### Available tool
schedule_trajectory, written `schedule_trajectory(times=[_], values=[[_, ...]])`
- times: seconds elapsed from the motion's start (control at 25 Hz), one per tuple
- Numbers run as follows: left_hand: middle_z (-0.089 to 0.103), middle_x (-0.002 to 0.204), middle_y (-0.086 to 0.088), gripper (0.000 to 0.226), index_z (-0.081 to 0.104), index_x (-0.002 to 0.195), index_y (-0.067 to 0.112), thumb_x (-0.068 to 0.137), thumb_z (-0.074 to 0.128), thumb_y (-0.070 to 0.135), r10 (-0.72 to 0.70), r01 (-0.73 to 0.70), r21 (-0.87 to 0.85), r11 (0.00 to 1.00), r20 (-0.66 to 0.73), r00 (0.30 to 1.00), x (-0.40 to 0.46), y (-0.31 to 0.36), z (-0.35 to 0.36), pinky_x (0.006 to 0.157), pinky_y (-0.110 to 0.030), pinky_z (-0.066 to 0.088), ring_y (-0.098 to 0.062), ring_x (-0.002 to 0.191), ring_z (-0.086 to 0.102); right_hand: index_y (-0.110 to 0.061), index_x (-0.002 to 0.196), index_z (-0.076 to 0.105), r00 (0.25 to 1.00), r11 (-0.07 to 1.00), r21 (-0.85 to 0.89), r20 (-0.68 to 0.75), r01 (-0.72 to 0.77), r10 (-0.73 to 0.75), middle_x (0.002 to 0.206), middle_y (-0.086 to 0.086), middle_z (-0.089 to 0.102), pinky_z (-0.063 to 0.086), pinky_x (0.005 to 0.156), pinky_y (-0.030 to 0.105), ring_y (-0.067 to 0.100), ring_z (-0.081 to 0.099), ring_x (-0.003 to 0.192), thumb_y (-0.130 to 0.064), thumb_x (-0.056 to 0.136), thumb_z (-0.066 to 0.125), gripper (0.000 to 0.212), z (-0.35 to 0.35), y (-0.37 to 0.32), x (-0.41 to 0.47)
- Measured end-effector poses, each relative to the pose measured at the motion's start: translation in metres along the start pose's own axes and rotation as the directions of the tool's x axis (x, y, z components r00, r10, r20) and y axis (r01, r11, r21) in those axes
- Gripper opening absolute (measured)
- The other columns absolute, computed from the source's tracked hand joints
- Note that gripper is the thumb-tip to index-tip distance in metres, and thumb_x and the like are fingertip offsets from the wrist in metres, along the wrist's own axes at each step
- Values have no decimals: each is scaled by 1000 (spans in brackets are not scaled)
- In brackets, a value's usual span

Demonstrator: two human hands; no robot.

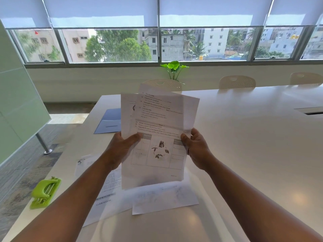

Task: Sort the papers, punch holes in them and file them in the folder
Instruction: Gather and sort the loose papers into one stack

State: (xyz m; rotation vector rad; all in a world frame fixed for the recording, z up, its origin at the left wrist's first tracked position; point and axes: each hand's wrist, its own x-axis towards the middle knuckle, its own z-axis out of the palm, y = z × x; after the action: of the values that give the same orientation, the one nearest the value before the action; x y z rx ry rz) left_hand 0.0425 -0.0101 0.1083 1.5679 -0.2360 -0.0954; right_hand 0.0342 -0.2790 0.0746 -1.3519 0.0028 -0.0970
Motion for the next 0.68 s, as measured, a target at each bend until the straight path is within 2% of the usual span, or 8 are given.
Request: schedule_trajectory(times=[0.2,0.32,0.44,0.56,0.68], values=[[77,108,-4,42,68,117,18,79,80,31,59,-57,74,996,-32,998,-4,2,7,84,-46,62,-26,99,75,-8,114,50,998,998,-32,-7,60,-61,110,20,74,59,87,56,41,72,100,-2,100,58,16,5,-12,-10],[78,106,-1,31,69,110,23,82,80,26,104,-97,90,991,-85,991,-4,1,10,76,-37,63,-23,96,75,-8,104,55,995,994,-61,-17,95,-96,109,23,74,59,87,58,40,73,98,-3,98,62,10,5,-16,-10],[77,102,4,25,69,105,28,83,79,32,163,-146,109,983,-165,973,-3,5,15,67,-27,61,-20,89,75,-6,100,56,988,988,-36,-38,147,-148,105,24,73,61,82,53,38,73,93,-6,98,63,8,6,-20,-11],[76,104,1,32,70,110,26,82,80,38,205,-191,85,978,-213,955,-3,5,13,73,-35,63,-22,93,74,-6,98,57,987,987,-17,-18,162,-162,94,14,75,61,75,43,28,74,84,-2,95,66,10,6,-21,-14],[77,106,-2,39,71,113,21,80,82,39,176,-177,16,984,-214,961,-8,-5,16,80,-41,63,-26,96,73,-3,111,67,995,989,-121,46,90,-85,106,13,78,60,89,50,34,74,98,0,89,73,23,5,-11,-18]])
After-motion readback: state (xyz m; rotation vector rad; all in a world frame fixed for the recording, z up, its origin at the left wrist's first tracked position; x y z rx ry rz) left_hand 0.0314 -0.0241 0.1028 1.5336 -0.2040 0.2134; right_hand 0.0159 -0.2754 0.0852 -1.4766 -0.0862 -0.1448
